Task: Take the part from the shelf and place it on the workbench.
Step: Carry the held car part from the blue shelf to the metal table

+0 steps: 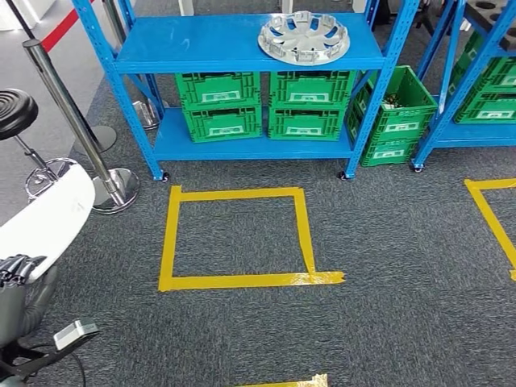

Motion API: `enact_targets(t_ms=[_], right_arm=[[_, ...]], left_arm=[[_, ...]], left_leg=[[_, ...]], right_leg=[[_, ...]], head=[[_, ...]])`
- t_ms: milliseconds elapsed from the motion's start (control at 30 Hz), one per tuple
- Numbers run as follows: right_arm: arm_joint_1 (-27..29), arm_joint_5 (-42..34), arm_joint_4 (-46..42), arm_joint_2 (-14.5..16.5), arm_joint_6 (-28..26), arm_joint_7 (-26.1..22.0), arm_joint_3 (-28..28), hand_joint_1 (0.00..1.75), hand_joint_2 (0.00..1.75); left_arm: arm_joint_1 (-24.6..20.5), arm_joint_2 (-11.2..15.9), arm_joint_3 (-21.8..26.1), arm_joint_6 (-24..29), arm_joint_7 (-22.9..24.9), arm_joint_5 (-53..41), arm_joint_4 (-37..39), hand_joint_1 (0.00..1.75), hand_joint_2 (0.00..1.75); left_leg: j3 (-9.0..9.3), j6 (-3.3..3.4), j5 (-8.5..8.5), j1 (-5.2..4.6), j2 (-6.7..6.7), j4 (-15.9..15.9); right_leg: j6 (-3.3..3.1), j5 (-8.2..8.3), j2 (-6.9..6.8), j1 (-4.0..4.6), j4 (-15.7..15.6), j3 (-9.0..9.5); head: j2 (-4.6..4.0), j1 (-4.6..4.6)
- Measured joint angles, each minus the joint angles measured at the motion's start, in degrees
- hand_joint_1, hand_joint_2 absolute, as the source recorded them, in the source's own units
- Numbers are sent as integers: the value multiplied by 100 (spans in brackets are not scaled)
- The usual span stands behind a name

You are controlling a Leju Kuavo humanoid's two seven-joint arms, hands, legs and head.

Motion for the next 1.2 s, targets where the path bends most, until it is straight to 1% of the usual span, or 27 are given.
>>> enact_targets(t_ms=[33, 67, 100, 133, 167, 333, 367, 433, 467, 500, 567, 600, 633, 667, 767, 833, 1033, 1200], right_arm=[[4, 0, 0, -1, -5, 0, 2, 0, 0], [10, 0, 0, -1, -8, 0, 4, 0, 0], [15, 0, -1, -1, -9, 0, 6, 0, 0], [18, 0, -1, -1, -9, 0, 7, 0, 0], [20, 0, -1, -1, -9, 0, 8, 0, 0], [20, 0, 0, -1, -9, 0, 8, 0, 0], [21, 0, 0, -1, -9, 0, 9, 0, 0], [29, -2, 0, -1, -9, 1, 11, 0, 0], [38, -4, -1, -1, -9, 3, 14, 0, 0], [43, -7, -1, -1, -9, 6, 17, 0, 0], [54, -10, 0, -1, -16, -4, 33, 0, 0], [54, -7, 0, -1, -19, -24, 45, 0, 0], [56, -3, 0, -1, -20, -48, 57, 0, 0], [53, 1, -1, -1, -18, -72, 67, 0, 0], [52, 4, -1, -1, -7, -98, 77, 0, 0], [53, 4, 0, -1, -4, -100, 85, 0, 0], [53, 4, 0, -1, -4, -110, 111, 0, 0], [56, 1, 1, -1, -45, -209, 116, 0, 0]], left_arm=[[-6, 0, -8, -1, 0, 3, 1, 175, 175], [-7, -1, -16, -1, 0, 7, 1, 175, 175], [-8, -2, -21, -2, 0, 10, 1, 175, 175], [-7, -2, -23, -2, 0, 11, 1, 175, 175], [-6, -3, -25, -2, 0, 13, 1, 175, 175], [-6, -3, -27, -2, 0, 13, 2, 175, 175], [-6, -3, -28, -2, 0, 13, 3, 175, 175], [-7, -3, -36, -2, 0, 13, 7, 175, 175], [-7, -3, -44, -2, 0, 13, 13, 175, 175], [-7, -2, -55, -2, 1, 13, 19, 175, 175], [-10, 9, -96, -2, 14, 21, 38, 175, 175], [-12, 18, -114, -1, 20, 26, 47, 175, 175], [-14, 26, -130, -1, 26, 31, 56, 175, 175], [-15, 31, -137, -1, 26, 33, 60, 175, 175], [-14, 36, -146, -1, 26, 32, 63, 175, 175], [-14, 42, -158, -1, 26, 32, 64, 175, 175], [-14, 48, -176, -1, 26, 32, 68, 175, 175], [-6, 48, -175, -1, 18, 33, 69, 175, 175]], left_leg=[[-36, 41, 36, 10, 7, -31], [-89, 75, 85, 18, 15, -35], [-133, 97, 116, 11, 19, -29], [-164, 109, 137, 8, 19, -23], [-180, 110, 147, 6, 20, -20], [-184, 110, 149, 6, 20, -18], [-192, 111, 154, 4, 20, -16], [-260, 108, 190, 1, 22, 8], [-319, 97, 220, 1, 22, 36], [-395, 74, 249, -2, 23, 84], [-530, 36, 301, -15, 23, 191], [-569, 16, 323, -21, 24, 220], [-588, 4, 344, -24, 23, 223], [-588, -19, 363, -20, 23, 205], [-590, -66, 393, -16, 22, 182], [-596, -85, 405, -14, 22, 178], [-608, -94, 410, -14, 22, 180], [-624, -93, 410, -18, 22, 193]], right_leg=[[30, -108, 18, -5, 137, -87], [59, -296, 40, -15, 399, -209], [81, -479, 62, -25, 653, -312], [94, -617, 70, -33, 870, -391], [100, -685, 72, -37, 995, -436], [101, -699, 72, -37, 1026, -447], [103, -726, 72, -38, 1086, -468], [121, -879, 72, -48, 1470, -590], [135, -875, 71, -62, 1502, -529], [141, -808, 71, -80, 1195, -267], [99, -536, 71, -99, 294, 334], [67, -467, 71, -97, -14, 516], [39, -443, 69, -90, -20, 510], [25, -435, 67, -86, -18, 503], [1, -420, 65, -81, -15, 487], [-9, -413, 66, -77, -12, 476], [-15, -409, 65, -77, -10, 470], [-14, -406, 64, -81, -10, 463]], head=[[0, 7], [-1, 9], [-1, 10], [-2, 10], [-2, 6], [-1, 6], [-1, 6], [0, 8], [0, 10], [0, 11], [-1, 4], [-1, 1], [-1, -2], [-1, -2], [0, -1], [0, 0], [-1, 2], [-1, 2]])
